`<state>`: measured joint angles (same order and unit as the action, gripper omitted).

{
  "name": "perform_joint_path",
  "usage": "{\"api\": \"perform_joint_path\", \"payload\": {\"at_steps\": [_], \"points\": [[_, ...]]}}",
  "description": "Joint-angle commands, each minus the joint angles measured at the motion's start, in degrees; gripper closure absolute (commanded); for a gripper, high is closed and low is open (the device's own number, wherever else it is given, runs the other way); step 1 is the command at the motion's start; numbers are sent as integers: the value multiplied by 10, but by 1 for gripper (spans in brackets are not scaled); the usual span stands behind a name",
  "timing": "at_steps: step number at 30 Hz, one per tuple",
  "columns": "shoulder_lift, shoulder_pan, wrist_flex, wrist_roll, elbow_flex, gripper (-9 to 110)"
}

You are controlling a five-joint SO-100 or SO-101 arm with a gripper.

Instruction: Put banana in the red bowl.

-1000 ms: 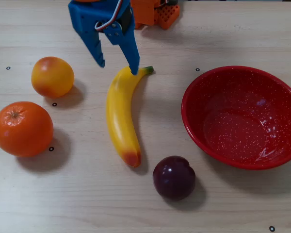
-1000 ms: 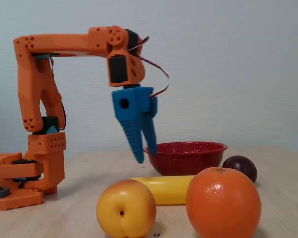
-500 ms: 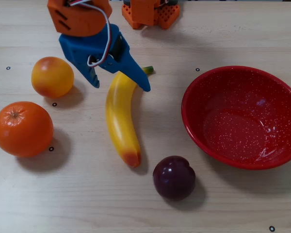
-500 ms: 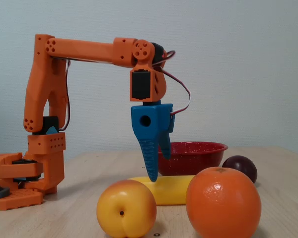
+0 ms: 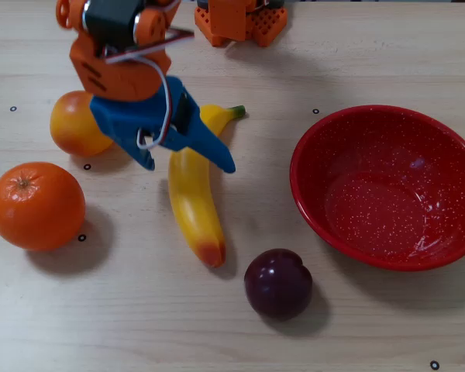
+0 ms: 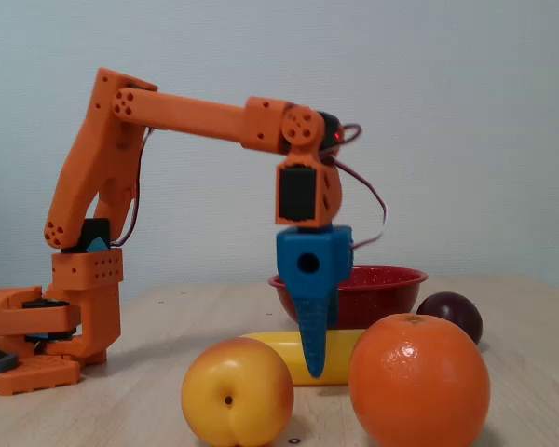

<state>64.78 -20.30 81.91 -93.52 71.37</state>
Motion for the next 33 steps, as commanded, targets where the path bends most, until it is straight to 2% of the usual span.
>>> {"api": "perform_joint_path", "payload": {"at_steps": [1, 15, 33], "points": [[11, -4, -8, -9, -62, 59], [-47, 14, -12, 20, -110, 59], [20, 49, -16, 39, -40, 62]]}}
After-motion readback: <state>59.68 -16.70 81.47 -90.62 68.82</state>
